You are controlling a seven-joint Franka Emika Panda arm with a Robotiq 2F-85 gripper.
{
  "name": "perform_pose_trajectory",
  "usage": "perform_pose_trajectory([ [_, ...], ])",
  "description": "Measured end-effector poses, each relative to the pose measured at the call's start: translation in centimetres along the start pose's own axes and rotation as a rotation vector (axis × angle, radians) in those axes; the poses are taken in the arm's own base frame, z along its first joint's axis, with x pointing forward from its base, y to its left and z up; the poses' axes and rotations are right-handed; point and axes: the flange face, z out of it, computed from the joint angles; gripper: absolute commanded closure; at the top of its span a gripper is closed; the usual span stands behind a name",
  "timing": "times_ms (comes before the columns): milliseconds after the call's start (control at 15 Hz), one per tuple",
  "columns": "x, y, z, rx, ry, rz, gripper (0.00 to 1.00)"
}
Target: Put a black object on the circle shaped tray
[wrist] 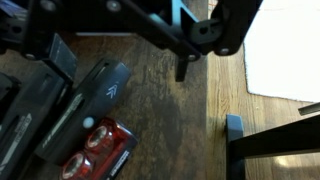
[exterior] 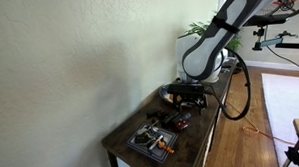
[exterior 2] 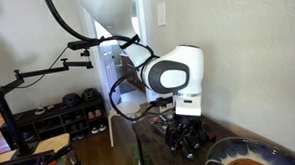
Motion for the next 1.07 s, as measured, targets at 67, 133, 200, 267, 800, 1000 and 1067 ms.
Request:
perform_pose_trajectory([
  [67,0.3,-0.1,-0.1,0.004,0.003,0.008,0.0],
  [133,0.6,-0.2,-0.2,0.006,0.005,0.015,0.0],
  [200,0.9,-0.3,-0.2,0.008,0.006,0.022,0.0],
  [267,1.1,-0.4,-0.1,0.008,0.004,0.028,0.0],
  [800,1.4,-2.5,3.4,-0.013,-0.007,0.052,0.26],
  [1000,0.9,-3.4,3.1,0.005,-0.022,0.065,0.46],
  [1067,0.8,-3.6,2.9,0.011,-0.027,0.069,0.54],
])
